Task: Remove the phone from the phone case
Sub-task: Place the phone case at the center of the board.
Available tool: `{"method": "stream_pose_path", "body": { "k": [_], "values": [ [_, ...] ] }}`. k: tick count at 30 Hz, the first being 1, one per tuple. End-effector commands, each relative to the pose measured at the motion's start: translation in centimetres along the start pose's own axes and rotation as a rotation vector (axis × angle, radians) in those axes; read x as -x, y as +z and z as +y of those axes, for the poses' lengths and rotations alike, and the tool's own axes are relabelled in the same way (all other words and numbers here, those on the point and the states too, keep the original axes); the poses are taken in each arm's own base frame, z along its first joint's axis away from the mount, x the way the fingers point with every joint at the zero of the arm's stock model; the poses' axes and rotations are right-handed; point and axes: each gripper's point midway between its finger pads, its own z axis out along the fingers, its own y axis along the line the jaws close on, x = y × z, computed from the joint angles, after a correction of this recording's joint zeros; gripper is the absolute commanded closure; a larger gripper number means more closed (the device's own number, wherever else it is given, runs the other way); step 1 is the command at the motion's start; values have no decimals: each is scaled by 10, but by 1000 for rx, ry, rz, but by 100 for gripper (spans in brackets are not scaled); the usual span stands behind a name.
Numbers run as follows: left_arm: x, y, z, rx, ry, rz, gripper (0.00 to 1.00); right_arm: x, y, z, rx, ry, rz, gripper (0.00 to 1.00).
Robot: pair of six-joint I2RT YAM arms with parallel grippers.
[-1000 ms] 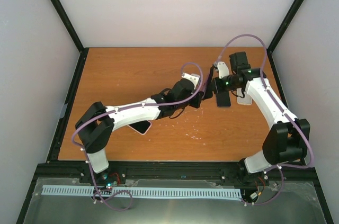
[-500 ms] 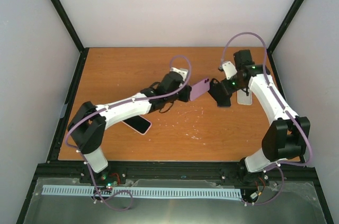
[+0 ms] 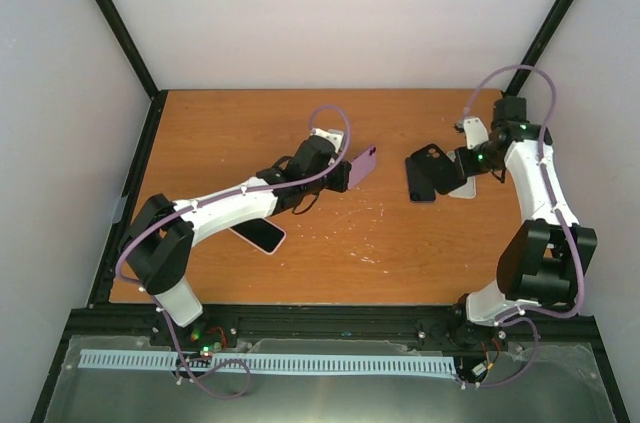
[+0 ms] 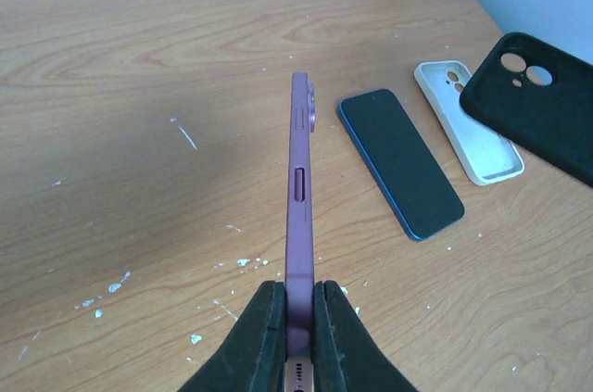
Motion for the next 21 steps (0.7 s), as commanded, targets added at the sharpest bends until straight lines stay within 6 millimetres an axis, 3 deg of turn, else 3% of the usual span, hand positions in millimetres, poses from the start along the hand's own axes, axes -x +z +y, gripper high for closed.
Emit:
{"method": "stream_pose_path", "body": {
  "k": [1, 6, 11, 21],
  "values": [
    [25, -4, -12, -56, -5, -85, 100, -2, 7, -21, 46, 101, -57, 97],
    [23, -3, -14, -66, 11, -88, 100, -13, 2, -81, -133, 175, -133, 97],
    [21, -4, -14, -73, 26, -90, 100, -36, -2, -136, -303, 223, -157, 97],
    [21, -4, -15, -81, 35, -99, 100, -60, 17, -204, -441, 289, -150, 97]
  ]
}}
